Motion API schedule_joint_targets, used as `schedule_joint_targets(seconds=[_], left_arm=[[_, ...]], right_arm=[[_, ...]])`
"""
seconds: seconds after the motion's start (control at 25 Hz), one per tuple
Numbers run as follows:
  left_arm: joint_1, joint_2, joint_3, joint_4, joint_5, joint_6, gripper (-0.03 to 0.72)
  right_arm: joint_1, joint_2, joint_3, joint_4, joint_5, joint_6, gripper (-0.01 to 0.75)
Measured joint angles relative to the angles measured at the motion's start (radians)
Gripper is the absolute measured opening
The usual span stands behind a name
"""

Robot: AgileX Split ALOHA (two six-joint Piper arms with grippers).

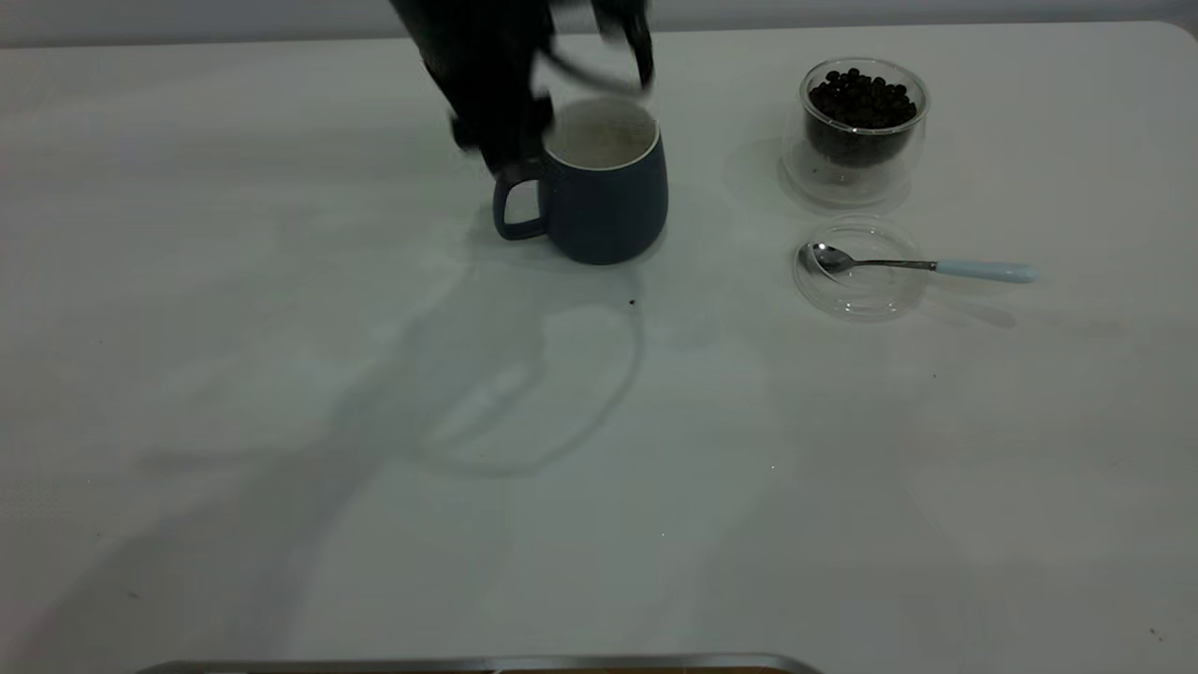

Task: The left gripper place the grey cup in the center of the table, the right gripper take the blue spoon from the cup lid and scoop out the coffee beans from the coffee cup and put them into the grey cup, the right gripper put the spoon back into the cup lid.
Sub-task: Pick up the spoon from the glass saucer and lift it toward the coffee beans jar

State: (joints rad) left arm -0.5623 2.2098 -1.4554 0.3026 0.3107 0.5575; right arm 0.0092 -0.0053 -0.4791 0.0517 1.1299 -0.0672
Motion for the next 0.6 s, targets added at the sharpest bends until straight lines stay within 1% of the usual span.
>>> schedule_joint_targets(seconds=[0.12,0.32,0.48,0.6], left_arm=[[-0.002,-0.167,0.000,-0.003,0.186,-0.052,0.555],[-0.002,-0.448,0.000,0.004,0.532,-0.231,0.555],[-0.002,-0.646,0.000,0.027,0.694,-0.339,0.555],[-0.002,-0.783,0.000,0.028,0.845,-0.406,0.555]], right_arm=[[0.000,0.000,0.000,0.000,0.000,0.000,0.238],[0.000,0.000,0.000,0.000,0.000,0.000,0.238],[0.000,0.000,0.000,0.001,0.000,0.000,0.238],[0.000,0.000,0.000,0.002,0.000,0.000,0.238]])
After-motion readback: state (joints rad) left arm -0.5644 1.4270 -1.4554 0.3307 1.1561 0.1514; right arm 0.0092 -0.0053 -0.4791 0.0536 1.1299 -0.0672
